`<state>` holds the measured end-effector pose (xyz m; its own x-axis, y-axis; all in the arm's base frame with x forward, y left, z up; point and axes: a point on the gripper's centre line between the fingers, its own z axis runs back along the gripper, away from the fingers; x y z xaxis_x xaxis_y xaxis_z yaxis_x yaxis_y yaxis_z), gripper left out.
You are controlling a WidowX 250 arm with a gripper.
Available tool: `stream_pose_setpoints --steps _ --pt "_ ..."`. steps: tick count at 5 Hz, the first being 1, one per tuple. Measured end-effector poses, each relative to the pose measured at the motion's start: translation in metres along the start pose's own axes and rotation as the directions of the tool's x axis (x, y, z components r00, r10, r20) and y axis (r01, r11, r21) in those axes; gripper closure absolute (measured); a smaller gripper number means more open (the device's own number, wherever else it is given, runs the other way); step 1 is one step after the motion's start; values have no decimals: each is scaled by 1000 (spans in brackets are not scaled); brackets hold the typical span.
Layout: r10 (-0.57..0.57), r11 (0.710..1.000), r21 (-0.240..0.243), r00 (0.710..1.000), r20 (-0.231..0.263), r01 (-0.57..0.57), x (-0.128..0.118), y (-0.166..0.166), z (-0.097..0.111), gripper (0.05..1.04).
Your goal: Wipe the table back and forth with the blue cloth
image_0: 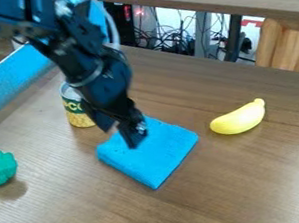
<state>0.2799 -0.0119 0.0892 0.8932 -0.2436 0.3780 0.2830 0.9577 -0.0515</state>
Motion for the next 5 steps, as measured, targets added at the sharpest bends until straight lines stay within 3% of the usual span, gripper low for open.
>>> stream_pose_setpoints --steps 1,2,3,5 --pt "32 999 0 999 0 -32 14 0 -21 73" --pt "67 997 25 997 32 -68 31 9 -28 73" --pt "59 997 38 998 32 -60 31 13 -36 73" --pt "22 999 42 999 -29 -21 20 14 -45 73"
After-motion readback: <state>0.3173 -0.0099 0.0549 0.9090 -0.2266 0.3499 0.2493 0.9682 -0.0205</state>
